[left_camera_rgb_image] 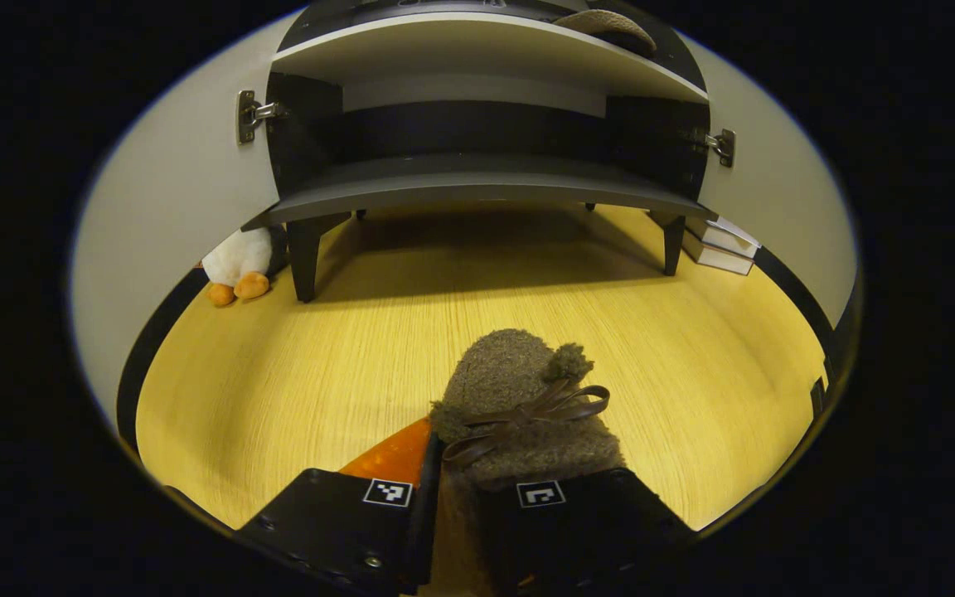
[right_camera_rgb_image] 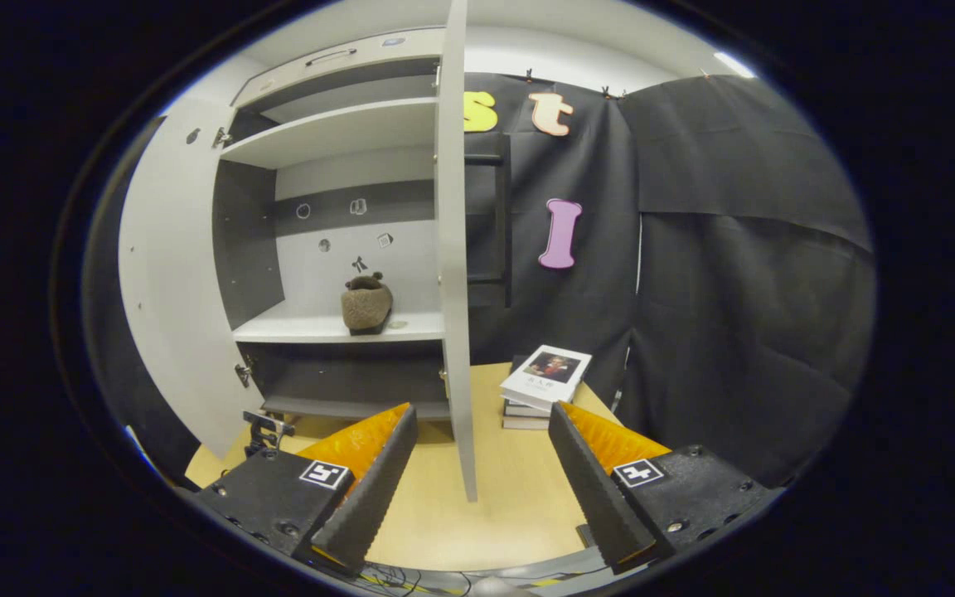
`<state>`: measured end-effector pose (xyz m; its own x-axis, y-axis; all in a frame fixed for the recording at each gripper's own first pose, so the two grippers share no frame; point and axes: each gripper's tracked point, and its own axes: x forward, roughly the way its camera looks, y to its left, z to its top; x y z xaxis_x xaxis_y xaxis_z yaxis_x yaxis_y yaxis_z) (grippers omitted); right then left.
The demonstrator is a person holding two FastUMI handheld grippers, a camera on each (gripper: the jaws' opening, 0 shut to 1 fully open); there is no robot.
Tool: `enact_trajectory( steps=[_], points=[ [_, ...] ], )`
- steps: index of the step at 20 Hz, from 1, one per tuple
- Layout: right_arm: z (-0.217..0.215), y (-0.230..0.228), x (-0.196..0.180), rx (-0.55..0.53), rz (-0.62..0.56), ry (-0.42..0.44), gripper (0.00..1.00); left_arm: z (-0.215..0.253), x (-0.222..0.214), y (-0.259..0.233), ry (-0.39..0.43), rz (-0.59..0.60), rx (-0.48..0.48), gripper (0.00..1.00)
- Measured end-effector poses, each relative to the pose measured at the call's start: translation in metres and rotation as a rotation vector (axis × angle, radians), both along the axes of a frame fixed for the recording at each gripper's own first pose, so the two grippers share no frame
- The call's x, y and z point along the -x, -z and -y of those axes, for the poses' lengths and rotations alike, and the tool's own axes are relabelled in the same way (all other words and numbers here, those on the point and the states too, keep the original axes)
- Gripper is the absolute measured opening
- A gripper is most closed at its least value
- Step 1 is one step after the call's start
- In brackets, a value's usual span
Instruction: Grab one shoe with the right hand and put it into the shoe cabinet, grab the other shoe with the left hand and put it into the shoe cabinet; then close the right door with the right hand and the left door with the left hand.
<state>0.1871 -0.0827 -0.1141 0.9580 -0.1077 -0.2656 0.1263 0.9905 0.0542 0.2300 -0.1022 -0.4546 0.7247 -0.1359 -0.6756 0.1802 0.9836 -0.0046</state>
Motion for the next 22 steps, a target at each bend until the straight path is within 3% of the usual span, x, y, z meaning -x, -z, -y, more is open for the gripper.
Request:
enact_trajectory(
  steps=[1, 3, 8, 12, 22],
  points=[
    [-0.001, 0.0, 0.001, -0.001, 0.002, -0.002, 0.99, 0.0, -0.001, -0.002, 0.01, 0.012, -0.017, 0.07],
    [-0.003, -0.002, 0.003, -0.003, 0.007, -0.009, 1.0, 0.001, 0.0, -0.003, 0.021, -0.002, -0.031, 0.02],
    [-0.006, -0.016, 0.012, -0.013, 0.041, -0.016, 1.0, -0.006, -0.005, -0.062, -0.004, 0.078, -0.024, 0.02],
    [-0.013, -0.028, 0.021, -0.017, 0.076, -0.026, 1.0, -0.018, -0.019, -0.144, -0.055, 0.174, -0.01, 0.01],
    [-0.029, -0.047, 0.024, -0.033, 0.128, -0.066, 1.0, -0.046, -0.124, -0.359, -0.121, 0.487, 0.006, 0.01]
  ],
)
